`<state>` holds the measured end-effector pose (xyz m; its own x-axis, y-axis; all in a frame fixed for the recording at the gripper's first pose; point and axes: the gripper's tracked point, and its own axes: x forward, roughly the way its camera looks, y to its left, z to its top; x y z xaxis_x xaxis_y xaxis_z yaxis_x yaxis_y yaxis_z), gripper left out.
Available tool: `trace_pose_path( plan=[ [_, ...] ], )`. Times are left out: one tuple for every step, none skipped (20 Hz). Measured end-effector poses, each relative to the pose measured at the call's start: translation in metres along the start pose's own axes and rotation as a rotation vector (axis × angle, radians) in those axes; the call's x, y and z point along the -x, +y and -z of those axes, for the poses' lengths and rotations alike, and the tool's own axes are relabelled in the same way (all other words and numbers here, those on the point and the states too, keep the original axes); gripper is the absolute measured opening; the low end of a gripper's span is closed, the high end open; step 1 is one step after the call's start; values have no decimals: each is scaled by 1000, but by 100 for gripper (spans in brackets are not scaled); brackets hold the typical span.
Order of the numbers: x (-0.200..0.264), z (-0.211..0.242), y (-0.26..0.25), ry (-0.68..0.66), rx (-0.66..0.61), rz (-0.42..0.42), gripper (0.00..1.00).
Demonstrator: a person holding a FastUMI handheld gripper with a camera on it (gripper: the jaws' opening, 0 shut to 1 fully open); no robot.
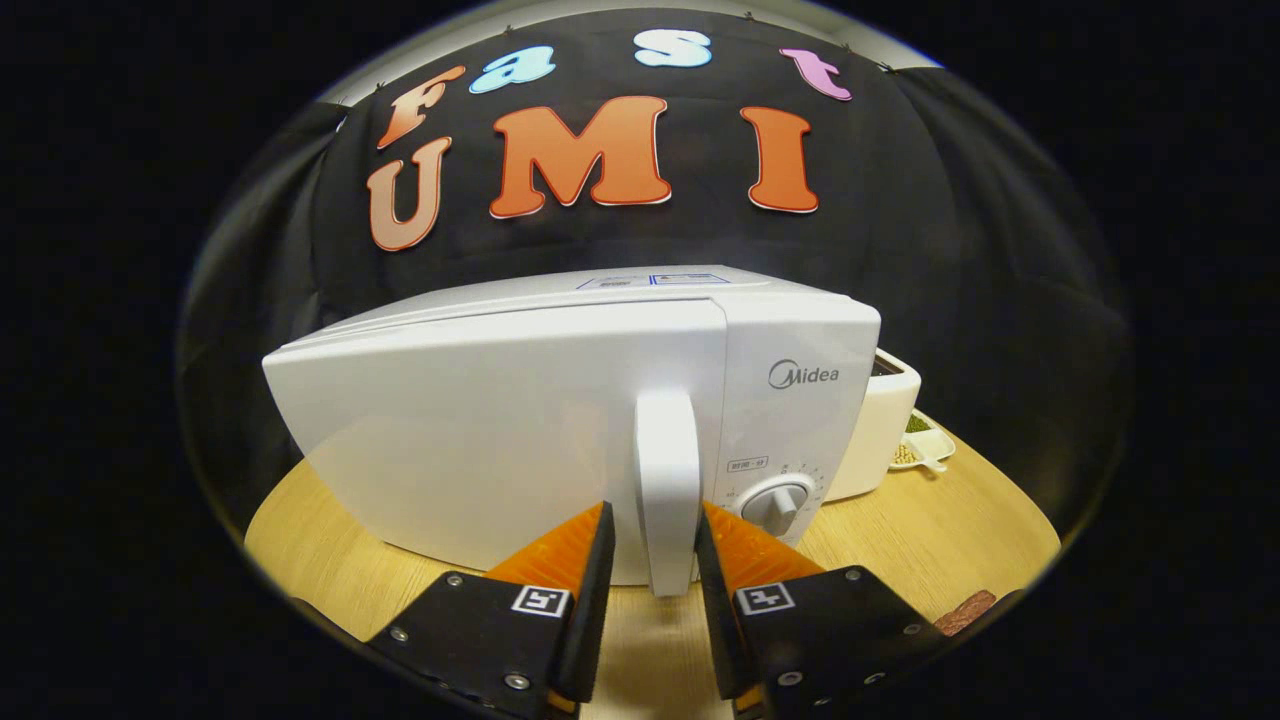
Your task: Open the microwave, put the food inside, and close the microwave door.
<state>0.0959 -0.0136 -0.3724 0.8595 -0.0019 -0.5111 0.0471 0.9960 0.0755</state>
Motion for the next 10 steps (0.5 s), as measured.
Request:
trace_pose_path(
  plan=[
    [-2,3,-2,13,-12,4,39],
    [-2,5,-3,24,-17,3,36],
    [-3,3,-2,14,-9,6,28],
    [-1,4,-3,20,7,11,26],
    [-1,3,-3,17,13,18,23],
    [-1,3,-3,21,8,21,22],
    [-1,3,-3,24,2,22,18],
    [-1,4,-3,35,-5,27,17],
    [1,4,-4,36,-11,35,14],
    [1,5,-4,48,-15,38,13]
  ],
)
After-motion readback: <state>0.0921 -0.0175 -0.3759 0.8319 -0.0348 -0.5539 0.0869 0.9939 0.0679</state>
